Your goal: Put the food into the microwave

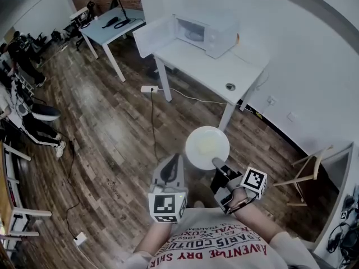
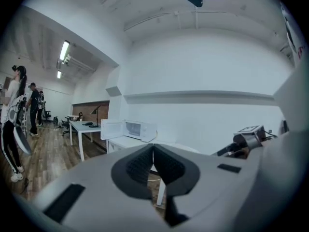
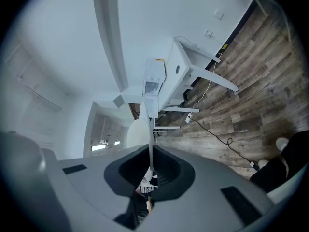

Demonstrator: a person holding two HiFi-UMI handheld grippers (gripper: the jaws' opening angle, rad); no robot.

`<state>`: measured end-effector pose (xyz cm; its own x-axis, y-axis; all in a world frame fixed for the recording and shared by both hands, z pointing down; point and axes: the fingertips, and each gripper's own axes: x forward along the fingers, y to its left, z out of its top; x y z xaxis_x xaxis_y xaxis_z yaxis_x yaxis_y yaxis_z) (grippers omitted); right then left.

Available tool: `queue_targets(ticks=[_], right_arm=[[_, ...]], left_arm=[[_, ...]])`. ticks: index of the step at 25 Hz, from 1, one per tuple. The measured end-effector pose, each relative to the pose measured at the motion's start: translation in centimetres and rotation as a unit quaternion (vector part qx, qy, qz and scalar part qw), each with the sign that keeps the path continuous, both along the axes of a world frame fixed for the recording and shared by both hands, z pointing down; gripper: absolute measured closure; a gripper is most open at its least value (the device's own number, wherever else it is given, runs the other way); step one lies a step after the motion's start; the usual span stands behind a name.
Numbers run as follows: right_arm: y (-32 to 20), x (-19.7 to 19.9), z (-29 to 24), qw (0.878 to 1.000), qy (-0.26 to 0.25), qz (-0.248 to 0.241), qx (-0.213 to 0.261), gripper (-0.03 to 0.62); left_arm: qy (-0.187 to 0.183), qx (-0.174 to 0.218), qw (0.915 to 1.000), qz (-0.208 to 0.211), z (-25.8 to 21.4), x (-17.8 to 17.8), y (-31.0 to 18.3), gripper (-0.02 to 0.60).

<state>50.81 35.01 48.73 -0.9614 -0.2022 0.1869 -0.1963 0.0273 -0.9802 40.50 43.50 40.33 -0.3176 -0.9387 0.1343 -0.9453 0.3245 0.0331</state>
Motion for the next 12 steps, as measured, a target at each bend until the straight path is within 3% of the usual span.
queue_targets(ticks=[12], right_arm=[[-2.4,-2.7,0.5,1.0,0.006,-0.021,-0.003,0.571]], left_arm=[[0.017,-0.025,0.9992,-0.028,1.3,-2.4,-0.5,0.575]])
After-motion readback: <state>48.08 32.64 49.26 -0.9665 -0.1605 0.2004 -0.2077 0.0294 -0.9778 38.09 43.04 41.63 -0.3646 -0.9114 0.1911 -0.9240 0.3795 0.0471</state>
